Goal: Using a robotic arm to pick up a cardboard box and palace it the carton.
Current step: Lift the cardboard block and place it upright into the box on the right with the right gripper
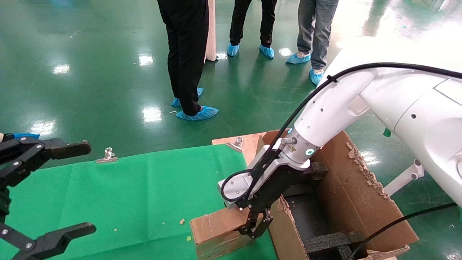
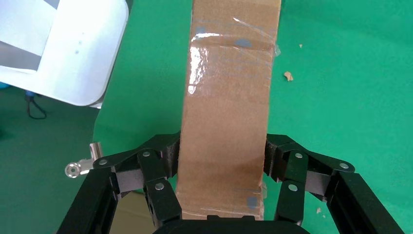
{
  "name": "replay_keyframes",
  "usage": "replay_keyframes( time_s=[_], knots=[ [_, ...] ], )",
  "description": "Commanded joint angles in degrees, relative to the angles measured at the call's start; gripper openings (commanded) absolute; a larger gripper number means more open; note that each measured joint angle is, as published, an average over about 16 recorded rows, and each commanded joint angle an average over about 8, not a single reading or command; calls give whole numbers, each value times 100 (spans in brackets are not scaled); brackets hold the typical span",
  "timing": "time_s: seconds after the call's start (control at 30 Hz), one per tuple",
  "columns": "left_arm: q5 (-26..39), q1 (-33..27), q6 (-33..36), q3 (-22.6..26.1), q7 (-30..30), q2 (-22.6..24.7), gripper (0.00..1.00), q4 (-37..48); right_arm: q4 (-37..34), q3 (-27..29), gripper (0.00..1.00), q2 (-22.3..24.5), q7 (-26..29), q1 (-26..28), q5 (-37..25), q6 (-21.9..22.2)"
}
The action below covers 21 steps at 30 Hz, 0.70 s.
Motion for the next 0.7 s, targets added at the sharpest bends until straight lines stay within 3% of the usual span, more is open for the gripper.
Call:
replay_keyframes(
  time_s=[0.03,0.7],
  knots=[
    [0,0,0,0,0,0,100,1,8,-4,0,5,4,-13,9,3],
    [-3,-2,0,5,3,-1,100,3,-943,-409,0,23,-347,1659,556,-119]
  ],
)
